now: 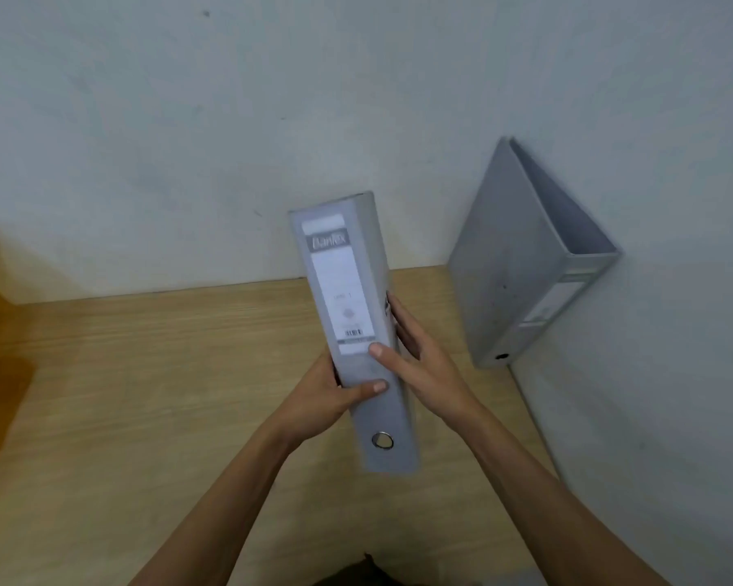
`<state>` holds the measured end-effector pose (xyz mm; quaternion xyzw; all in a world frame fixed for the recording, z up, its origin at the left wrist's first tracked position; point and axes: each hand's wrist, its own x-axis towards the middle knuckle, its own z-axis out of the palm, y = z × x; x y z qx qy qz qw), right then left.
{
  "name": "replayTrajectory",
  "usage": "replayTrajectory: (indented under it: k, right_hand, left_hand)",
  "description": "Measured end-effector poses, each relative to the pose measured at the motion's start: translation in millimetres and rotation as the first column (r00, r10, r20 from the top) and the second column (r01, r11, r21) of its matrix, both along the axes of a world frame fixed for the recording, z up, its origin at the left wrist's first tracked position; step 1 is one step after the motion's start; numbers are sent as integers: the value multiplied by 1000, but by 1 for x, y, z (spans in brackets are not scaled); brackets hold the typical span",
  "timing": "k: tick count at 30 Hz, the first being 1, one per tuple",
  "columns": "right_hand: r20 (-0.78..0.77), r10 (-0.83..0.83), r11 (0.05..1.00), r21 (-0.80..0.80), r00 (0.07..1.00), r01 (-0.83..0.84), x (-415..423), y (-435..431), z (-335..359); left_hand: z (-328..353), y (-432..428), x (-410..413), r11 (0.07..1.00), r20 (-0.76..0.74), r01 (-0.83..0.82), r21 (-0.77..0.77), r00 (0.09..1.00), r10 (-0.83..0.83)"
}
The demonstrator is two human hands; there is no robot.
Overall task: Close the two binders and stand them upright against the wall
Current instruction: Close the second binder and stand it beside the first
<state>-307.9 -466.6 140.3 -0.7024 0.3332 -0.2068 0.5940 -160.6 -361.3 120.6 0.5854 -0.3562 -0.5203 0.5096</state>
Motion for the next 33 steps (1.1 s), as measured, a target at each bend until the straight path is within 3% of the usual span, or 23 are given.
replayTrajectory:
  k: [8,18,33]
  right_hand:
    - [-5,-256,965,-53,967,255,-80,-2,-33]
    - [19,-445,894,-48,895,446,-131,-34,-51]
    - [4,-542,840,4,840,542,-141,-105,-60]
  left_hand:
    - [-44,-39,-59,999,236,11,41,972,-21]
    - [-44,-96,-107,991,361,134,24,923,-134]
    - [-36,-159,-125,993,192,69,91,978,-85]
